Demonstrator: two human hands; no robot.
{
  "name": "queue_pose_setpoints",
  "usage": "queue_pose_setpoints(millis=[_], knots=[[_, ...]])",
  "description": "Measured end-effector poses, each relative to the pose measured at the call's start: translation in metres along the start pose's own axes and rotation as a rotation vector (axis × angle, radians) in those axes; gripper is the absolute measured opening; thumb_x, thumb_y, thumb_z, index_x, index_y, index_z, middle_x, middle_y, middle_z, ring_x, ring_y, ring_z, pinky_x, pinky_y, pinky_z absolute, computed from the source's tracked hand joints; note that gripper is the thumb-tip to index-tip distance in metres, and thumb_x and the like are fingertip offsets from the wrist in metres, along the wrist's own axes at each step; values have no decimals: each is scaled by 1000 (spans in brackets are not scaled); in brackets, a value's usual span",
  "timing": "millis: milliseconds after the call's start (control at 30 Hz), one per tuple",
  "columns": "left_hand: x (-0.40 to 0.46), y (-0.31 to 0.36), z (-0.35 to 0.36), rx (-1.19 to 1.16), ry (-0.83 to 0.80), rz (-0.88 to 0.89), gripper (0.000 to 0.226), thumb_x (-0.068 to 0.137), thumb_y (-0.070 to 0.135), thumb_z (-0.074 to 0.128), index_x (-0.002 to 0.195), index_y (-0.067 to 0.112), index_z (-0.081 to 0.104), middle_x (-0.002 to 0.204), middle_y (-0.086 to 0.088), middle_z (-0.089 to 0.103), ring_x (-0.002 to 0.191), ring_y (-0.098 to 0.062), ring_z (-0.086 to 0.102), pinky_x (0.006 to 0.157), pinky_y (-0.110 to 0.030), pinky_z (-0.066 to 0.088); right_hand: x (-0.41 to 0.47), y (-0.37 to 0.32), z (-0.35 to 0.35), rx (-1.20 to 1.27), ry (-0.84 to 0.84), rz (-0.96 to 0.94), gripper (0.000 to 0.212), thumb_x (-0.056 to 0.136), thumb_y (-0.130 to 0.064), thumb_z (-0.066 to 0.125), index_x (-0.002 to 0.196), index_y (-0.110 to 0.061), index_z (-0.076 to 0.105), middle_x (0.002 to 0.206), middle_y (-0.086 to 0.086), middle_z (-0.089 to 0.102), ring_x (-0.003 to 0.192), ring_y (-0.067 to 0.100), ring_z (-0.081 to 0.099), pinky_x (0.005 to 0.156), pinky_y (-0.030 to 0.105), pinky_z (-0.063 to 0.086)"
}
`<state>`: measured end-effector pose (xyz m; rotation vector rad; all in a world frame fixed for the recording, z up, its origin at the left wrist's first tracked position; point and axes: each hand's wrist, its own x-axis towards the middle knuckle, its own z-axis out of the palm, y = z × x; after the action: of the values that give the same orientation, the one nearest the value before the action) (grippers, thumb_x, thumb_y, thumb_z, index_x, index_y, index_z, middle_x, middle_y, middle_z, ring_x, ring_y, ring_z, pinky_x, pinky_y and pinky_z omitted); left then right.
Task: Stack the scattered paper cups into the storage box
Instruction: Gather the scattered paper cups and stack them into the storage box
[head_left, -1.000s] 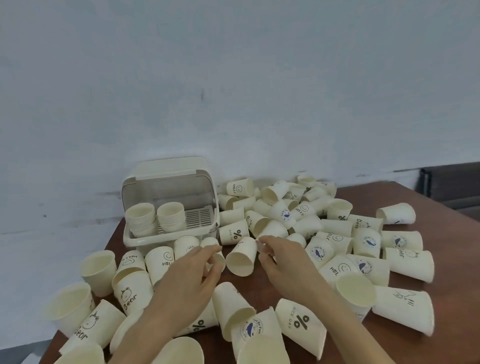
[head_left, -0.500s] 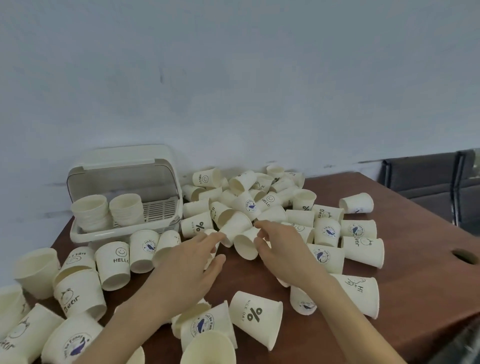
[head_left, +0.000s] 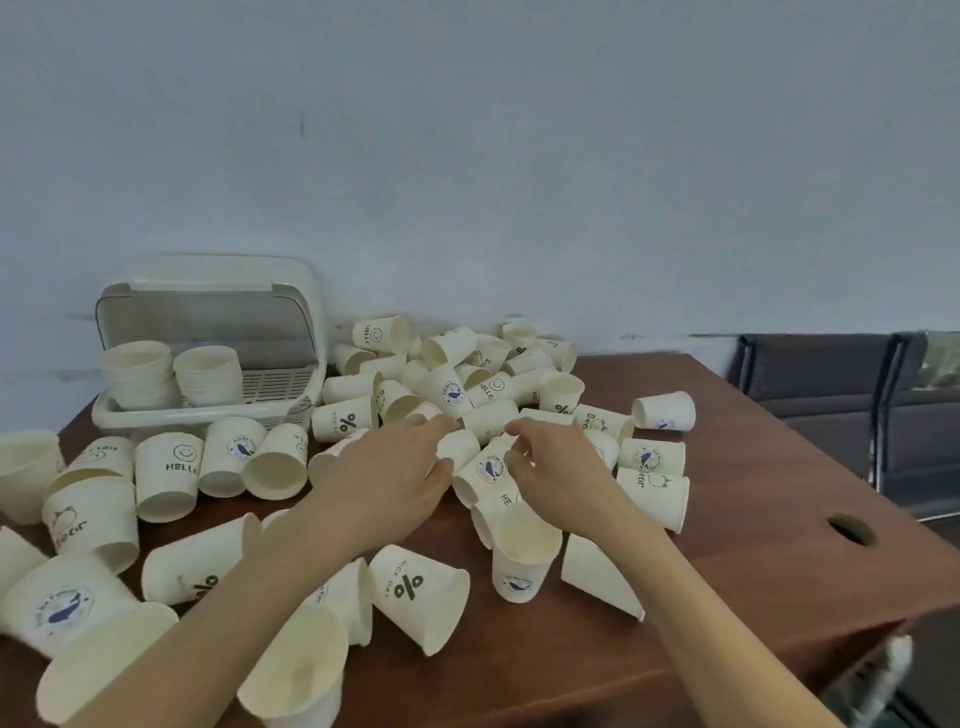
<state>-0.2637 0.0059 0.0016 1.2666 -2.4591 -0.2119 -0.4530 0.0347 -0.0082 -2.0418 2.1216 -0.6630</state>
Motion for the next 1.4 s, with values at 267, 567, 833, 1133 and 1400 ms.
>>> queue_pose_setpoints(millis=[267,567,833,1133,1400], knots=[[13,61,18,-10,-17,-9,42,98,34,39,139,27,40,122,3,56,113,-22,52,92,-43,45,-25,49,-31,46,-20,74,41,93,-16,43,132,-13,52,110,8,66,111,27,56,88,37,47],[27,108,36,43,-82,20,42,98,32,40,139,25,41,123,1,57,113,-22,53,92,-41,46,-48,102,-43,60,-10,199,41,91,-15,45,131,-11,54,122,11,62,114,25,55,89,32,46],[34,122,63,18,-146,85,40,96,28,41,136,27,45,122,0,58,115,-22,51,91,-39,45,-49,121,-47,11,39,421,29,84,-13,45,107,-8,62,110,13,60,97,34,55,79,36,48],[17,158,104,313,-338,375,53,90,5,51,137,29,46,113,-7,56,105,-29,58,71,-36,39,-43,135,-42,-127,56,597,29,86,-15,48,112,-4,54,116,16,56,106,36,54,76,35,42],[15,172,118,506,-323,410,31,87,-3,53,116,5,56,98,-11,60,100,-32,60,70,-36,37,-43,143,-37,-132,32,644,28,87,-15,49,113,-5,53,118,14,56,108,34,55,75,32,41]])
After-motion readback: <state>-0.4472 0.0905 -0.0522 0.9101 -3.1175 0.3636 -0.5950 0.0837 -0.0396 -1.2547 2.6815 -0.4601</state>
